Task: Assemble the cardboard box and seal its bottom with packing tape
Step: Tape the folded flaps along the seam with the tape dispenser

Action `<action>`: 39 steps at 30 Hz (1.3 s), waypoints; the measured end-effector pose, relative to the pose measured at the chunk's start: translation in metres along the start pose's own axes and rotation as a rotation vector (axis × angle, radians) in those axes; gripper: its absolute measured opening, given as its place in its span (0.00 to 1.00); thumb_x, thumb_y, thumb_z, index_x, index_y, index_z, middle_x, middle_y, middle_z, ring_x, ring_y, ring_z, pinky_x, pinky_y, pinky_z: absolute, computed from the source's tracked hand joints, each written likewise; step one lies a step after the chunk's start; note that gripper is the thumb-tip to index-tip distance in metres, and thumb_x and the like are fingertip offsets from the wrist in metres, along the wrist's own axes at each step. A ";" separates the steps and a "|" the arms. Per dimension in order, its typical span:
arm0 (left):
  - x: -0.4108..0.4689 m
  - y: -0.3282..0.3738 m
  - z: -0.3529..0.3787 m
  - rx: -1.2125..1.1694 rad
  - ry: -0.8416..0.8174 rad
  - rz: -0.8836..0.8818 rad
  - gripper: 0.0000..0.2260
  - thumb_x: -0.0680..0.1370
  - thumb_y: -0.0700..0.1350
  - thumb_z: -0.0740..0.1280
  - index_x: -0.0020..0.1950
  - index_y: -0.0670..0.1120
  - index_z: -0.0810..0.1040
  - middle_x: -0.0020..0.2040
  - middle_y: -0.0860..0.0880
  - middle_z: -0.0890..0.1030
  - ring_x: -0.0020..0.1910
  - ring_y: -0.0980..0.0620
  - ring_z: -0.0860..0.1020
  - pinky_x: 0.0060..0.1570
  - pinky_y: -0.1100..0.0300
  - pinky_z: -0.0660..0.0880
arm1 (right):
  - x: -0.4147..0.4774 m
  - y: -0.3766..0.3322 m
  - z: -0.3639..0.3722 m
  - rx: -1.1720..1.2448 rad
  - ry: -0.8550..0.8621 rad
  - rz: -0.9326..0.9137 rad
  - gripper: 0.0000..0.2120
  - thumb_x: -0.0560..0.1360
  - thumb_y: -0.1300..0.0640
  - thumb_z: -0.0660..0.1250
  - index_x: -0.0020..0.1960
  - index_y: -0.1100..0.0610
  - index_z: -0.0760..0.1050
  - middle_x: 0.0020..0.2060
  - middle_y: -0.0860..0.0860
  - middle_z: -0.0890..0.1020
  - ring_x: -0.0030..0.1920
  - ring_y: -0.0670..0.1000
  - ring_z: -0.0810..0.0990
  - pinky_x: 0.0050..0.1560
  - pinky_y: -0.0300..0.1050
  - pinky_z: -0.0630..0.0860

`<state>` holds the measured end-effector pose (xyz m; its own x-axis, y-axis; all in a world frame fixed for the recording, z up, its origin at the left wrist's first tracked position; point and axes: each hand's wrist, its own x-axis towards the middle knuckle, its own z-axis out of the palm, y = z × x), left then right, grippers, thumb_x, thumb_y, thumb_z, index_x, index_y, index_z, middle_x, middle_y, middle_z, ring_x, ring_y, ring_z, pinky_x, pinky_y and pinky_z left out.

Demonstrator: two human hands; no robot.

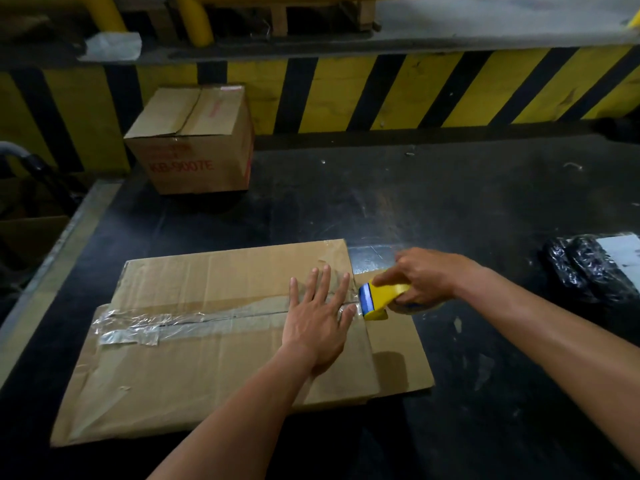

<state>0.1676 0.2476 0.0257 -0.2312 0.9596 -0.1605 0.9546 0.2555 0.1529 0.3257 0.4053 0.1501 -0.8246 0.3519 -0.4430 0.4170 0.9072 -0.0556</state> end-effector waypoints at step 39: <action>-0.019 -0.120 -0.026 0.019 -0.014 0.201 0.31 0.79 0.71 0.37 0.81 0.63 0.39 0.83 0.49 0.38 0.81 0.47 0.36 0.76 0.35 0.34 | -0.017 -0.157 0.026 0.885 0.817 0.758 0.28 0.67 0.42 0.77 0.66 0.44 0.79 0.60 0.46 0.83 0.57 0.46 0.81 0.52 0.39 0.73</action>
<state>0.0528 0.2021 0.0358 -0.0328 0.9893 -0.1423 0.9847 0.0563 0.1647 0.2839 0.2512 0.1431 -0.1552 0.9879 -0.0020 0.6965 0.1080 -0.7094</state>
